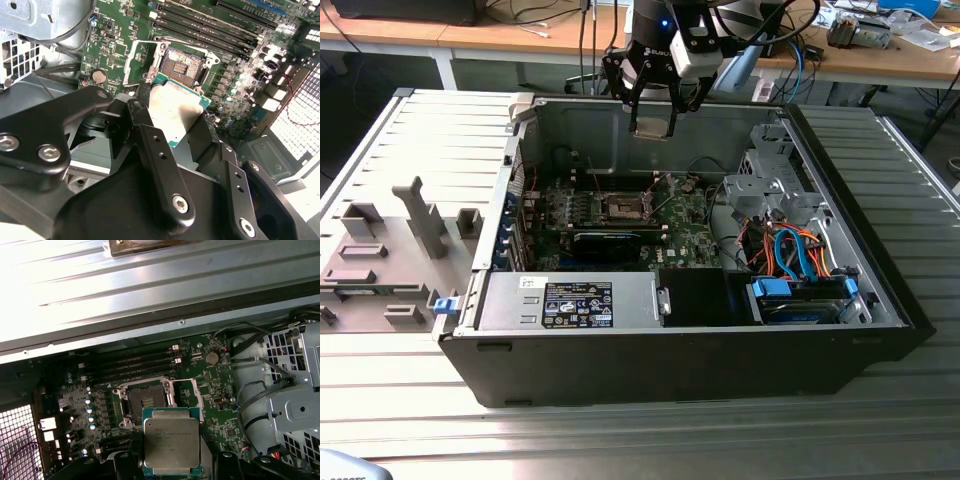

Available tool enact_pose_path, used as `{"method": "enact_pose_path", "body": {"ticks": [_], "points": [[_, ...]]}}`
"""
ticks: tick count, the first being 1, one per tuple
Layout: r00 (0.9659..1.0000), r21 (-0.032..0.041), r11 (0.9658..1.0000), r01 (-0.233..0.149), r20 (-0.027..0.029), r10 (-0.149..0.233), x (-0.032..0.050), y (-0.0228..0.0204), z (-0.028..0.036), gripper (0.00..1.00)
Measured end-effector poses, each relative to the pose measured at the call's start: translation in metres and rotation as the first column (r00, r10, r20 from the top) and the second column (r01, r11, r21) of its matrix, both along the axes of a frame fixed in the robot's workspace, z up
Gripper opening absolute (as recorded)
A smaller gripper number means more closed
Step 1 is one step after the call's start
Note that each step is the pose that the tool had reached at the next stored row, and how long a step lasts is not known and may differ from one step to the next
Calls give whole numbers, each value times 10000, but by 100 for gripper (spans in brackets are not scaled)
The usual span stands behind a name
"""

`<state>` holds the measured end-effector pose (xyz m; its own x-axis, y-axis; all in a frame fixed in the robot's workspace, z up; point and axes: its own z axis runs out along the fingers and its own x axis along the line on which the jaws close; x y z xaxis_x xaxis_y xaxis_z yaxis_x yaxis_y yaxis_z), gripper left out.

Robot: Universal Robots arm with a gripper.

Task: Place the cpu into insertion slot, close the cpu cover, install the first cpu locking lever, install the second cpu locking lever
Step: 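Place the cpu into insertion slot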

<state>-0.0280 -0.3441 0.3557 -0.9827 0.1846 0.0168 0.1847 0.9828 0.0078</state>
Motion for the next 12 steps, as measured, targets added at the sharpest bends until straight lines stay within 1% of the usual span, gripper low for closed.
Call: {"method": "enact_pose_path", "body": {"ticks": [12], "points": [[10000, -1, 10000, 63, 0, -63, 0, 0, 0, 55]]}}
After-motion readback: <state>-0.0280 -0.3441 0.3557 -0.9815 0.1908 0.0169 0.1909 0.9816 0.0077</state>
